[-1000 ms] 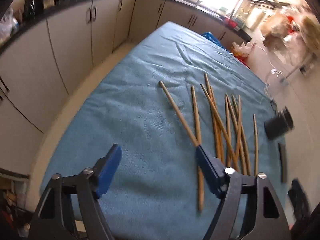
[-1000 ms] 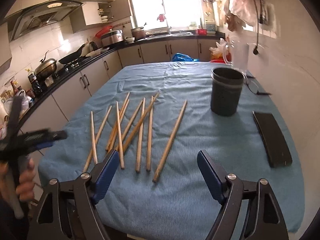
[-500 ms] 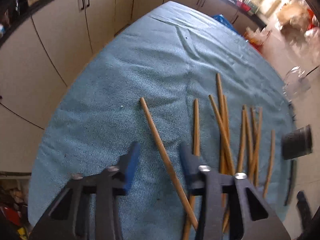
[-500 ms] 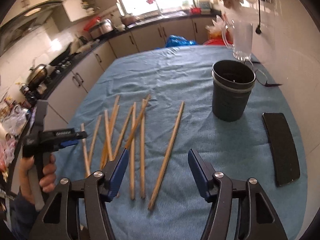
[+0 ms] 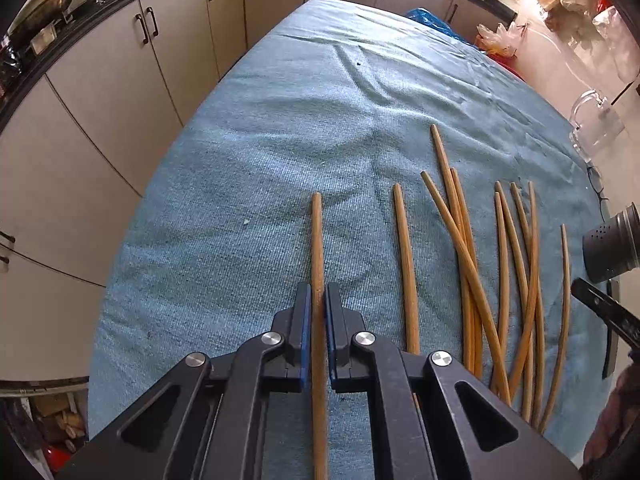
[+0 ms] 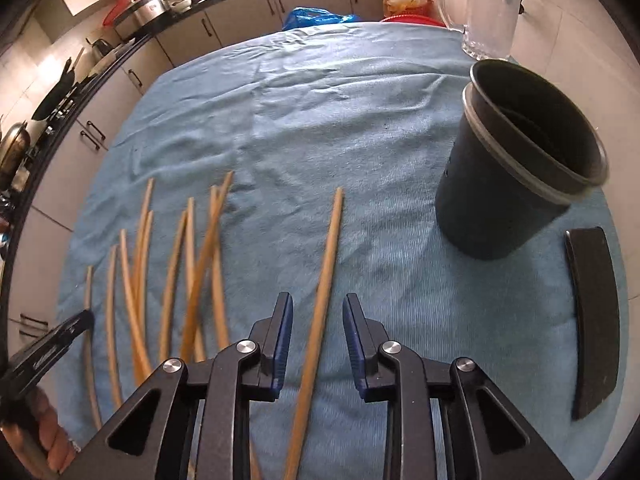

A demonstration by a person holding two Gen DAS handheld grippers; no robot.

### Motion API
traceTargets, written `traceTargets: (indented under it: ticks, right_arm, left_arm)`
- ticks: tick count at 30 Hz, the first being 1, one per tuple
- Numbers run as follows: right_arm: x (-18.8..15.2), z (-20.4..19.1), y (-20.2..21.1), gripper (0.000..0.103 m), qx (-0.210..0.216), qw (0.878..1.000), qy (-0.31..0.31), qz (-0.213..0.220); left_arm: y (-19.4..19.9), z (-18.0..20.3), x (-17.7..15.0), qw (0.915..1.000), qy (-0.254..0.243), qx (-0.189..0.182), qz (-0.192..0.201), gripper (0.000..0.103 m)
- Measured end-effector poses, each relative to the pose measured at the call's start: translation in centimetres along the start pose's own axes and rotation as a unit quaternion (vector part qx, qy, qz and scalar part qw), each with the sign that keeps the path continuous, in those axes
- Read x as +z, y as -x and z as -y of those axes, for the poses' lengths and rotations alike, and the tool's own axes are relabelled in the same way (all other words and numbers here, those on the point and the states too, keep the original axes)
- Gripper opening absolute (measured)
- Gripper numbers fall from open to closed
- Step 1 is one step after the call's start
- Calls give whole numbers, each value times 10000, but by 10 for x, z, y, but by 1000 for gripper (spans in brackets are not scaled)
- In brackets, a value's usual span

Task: Organize utensils
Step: 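Lift the left tool's chopstick upright while the right tool lifts its chopstick upright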

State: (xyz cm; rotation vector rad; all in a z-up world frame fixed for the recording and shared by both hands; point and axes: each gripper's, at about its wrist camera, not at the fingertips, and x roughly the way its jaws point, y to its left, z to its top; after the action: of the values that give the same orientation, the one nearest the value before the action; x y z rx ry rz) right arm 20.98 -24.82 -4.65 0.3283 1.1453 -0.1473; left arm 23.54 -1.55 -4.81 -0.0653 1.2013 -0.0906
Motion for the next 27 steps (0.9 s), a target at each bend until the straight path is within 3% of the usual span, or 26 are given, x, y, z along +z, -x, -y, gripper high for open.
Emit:
traceTargets:
  ticks: [4, 6, 12, 19, 27]
  right_arm:
    - [7, 0, -14, 22, -72, 9997, 57, -226]
    - [9, 0, -17, 12, -120, 9997, 88, -213]
    - [10, 7, -10, 8, 163, 9999, -22, -26]
    - [-8, 2, 56, 8, 762, 9900, 80, 1184]
    - [-40, -2, 121, 8, 1058, 9583, 289, 2638]
  left_arm:
    - [-2, 2, 6, 9999, -122, -11, -45, 6]
    - [-2, 1, 7, 9999, -123, -42, -49, 6]
    - [13, 0, 6, 9978, -160, -614, 212, 6]
    - [69, 7, -2, 9881, -295, -1011, 1120, 6]
    - [135, 13, -16, 9699, -422, -1134, 2115, 6]
